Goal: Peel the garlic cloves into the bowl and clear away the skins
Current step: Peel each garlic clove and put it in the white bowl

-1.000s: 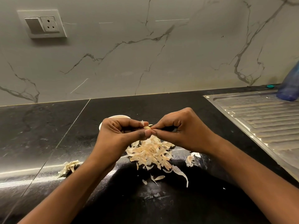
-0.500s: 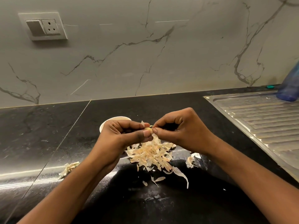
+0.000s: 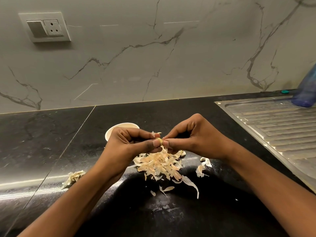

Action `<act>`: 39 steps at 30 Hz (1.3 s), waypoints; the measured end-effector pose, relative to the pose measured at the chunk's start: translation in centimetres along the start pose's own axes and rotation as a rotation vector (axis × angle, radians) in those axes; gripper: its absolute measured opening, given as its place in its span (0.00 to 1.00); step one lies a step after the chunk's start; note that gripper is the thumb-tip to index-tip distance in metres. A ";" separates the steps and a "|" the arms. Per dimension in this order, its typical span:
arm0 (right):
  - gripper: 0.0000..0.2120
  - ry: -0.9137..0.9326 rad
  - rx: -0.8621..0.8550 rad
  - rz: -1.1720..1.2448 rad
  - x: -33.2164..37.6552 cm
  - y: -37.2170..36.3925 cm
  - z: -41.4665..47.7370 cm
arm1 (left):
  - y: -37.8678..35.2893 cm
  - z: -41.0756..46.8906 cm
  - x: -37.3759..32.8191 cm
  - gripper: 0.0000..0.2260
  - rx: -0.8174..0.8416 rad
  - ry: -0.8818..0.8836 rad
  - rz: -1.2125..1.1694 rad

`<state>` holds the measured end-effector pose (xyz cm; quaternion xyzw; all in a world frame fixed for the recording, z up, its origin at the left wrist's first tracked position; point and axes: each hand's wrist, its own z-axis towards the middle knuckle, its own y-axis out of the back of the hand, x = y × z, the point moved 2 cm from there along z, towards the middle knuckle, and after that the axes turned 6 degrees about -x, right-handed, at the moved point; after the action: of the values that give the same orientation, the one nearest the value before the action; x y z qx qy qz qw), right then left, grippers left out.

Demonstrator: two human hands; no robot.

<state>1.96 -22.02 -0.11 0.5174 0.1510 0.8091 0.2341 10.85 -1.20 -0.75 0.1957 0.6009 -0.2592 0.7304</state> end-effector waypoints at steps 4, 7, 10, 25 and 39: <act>0.08 -0.029 0.033 0.090 0.1 0.1 0.1 | 0.1 0.0 -0.2 0.06 0.009 -0.008 0.016; 0.08 -0.052 0.039 0.117 0.1 0.1 0.1 | 0.2 0.0 -0.2 0.07 0.017 -0.017 0.018; 0.08 -0.060 0.030 0.103 0.0 0.0 0.1 | 0.1 -0.1 -0.2 0.08 0.020 -0.020 0.021; 0.05 -0.086 -0.125 0.274 1.0 -0.2 -0.1 | -0.3 -0.4 -0.9 0.10 0.052 -0.031 -0.176; 0.03 -0.013 -0.191 0.132 0.5 -0.6 0.2 | -0.2 0.0 -0.1 0.07 -0.004 -0.006 -0.178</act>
<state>2.05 -21.25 0.09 0.5066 0.0372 0.8302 0.2296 10.72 -1.37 -0.61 0.1393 0.6143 -0.3222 0.7067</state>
